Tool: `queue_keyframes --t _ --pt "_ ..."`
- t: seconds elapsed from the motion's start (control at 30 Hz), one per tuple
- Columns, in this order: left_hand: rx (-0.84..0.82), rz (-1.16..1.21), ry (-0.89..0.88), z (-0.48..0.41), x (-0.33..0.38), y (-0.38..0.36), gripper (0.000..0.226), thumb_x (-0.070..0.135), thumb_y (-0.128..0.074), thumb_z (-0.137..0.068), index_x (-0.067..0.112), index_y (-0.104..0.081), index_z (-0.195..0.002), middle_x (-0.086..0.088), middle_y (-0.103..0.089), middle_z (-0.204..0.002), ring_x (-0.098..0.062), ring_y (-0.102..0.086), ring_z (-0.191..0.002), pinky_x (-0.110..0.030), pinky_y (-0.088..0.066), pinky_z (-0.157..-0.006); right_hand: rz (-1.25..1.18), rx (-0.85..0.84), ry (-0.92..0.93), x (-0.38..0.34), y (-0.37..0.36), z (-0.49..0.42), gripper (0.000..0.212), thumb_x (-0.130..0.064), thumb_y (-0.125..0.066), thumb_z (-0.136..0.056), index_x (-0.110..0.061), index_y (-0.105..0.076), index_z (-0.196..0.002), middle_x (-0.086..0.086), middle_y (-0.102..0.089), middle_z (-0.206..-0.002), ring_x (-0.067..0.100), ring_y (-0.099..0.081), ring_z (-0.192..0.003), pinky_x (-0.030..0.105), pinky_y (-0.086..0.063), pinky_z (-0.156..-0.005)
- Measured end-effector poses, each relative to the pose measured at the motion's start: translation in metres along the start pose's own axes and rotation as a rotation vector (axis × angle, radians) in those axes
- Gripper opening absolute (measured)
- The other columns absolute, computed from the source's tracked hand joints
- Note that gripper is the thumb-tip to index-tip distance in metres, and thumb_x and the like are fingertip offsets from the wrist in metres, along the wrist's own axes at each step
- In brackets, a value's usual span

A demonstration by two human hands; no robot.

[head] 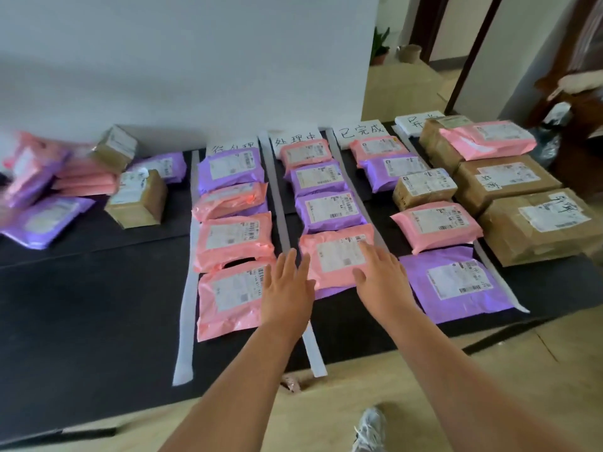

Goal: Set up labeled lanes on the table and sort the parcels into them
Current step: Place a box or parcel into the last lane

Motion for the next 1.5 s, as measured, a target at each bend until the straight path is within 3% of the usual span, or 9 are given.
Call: queue_keyframes --t 0.2,0.4,0.6,0.93,1.17,1.5 --pt "0.02 -0.039 0.093 0.068 -0.135 0.026 0.055 0.035 -0.024 -0.108 0.027 -0.003 -0.158 -0.002 0.003 -0.166 -0.021 0.008 -0.153 -0.044 0.001 -0.124 -0.083 0.01 0.061 -0.134 -0.055 0.054 0.067 -0.029 -0.063 -0.094 -0.025 -0.028 -0.152 0.002 -0.048 -0.144 0.021 -0.046 -0.134 0.04 -0.038 -0.112" --pt "0.071 -0.025 0.277 0.135 -0.273 0.059 0.055 0.033 -0.026 -0.107 0.025 -0.004 -0.158 -0.002 -0.003 -0.166 -0.022 0.001 -0.153 -0.043 -0.004 -0.125 -0.067 -0.029 0.211 -0.253 -0.107 0.102 0.059 -0.03 -0.059 -0.097 -0.023 -0.034 -0.15 0.002 -0.049 -0.145 0.022 -0.044 -0.137 0.039 -0.036 -0.114" --pt "0.156 0.033 0.369 0.166 -0.366 0.092 0.055 0.034 -0.026 -0.107 0.024 -0.007 -0.158 -0.002 -0.007 -0.166 -0.021 -0.003 -0.153 -0.04 -0.006 -0.125 -0.093 -0.057 0.31 -0.342 -0.136 0.111 0.058 -0.031 -0.059 -0.098 -0.023 -0.035 -0.15 0.0 -0.05 -0.145 0.019 -0.047 -0.134 0.037 -0.037 -0.113" --pt "0.234 0.068 0.499 0.135 -0.464 0.126 0.055 0.033 -0.03 -0.107 0.025 -0.01 -0.158 -0.002 -0.01 -0.166 -0.021 -0.007 -0.153 -0.039 -0.007 -0.124 -0.084 -0.137 0.442 -0.455 -0.18 0.045 0.056 -0.032 -0.057 -0.099 -0.024 -0.037 -0.15 0.0 -0.047 -0.149 0.019 -0.044 -0.137 0.033 -0.036 -0.112" --pt "0.241 0.147 0.553 0.102 -0.533 0.152 0.061 0.03 -0.041 -0.104 0.024 -0.011 -0.158 0.0 -0.02 -0.163 -0.021 -0.018 -0.15 -0.036 -0.02 -0.121 -0.111 -0.196 0.529 -0.531 -0.211 -0.004 0.055 -0.032 -0.059 -0.098 -0.024 -0.04 -0.149 -0.001 -0.049 -0.146 0.017 -0.045 -0.136 0.035 -0.037 -0.113" --pt "0.124 0.177 0.532 0.031 -0.643 0.158 0.065 0.027 -0.044 -0.103 0.024 -0.009 -0.158 -0.001 -0.023 -0.162 -0.023 -0.024 -0.148 -0.04 -0.028 -0.118 -0.069 -0.167 0.599 -0.621 -0.258 -0.061 0.044 -0.025 -0.057 -0.099 -0.02 -0.05 -0.142 0.002 -0.057 -0.137 0.019 -0.053 -0.127 0.037 -0.041 -0.108"
Point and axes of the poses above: each hand's wrist, its own z-axis away from the middle knuckle, its own y-axis out of the back of the hand, x = y × z, the point moved 5 cm from there along -z, towards the middle knuckle
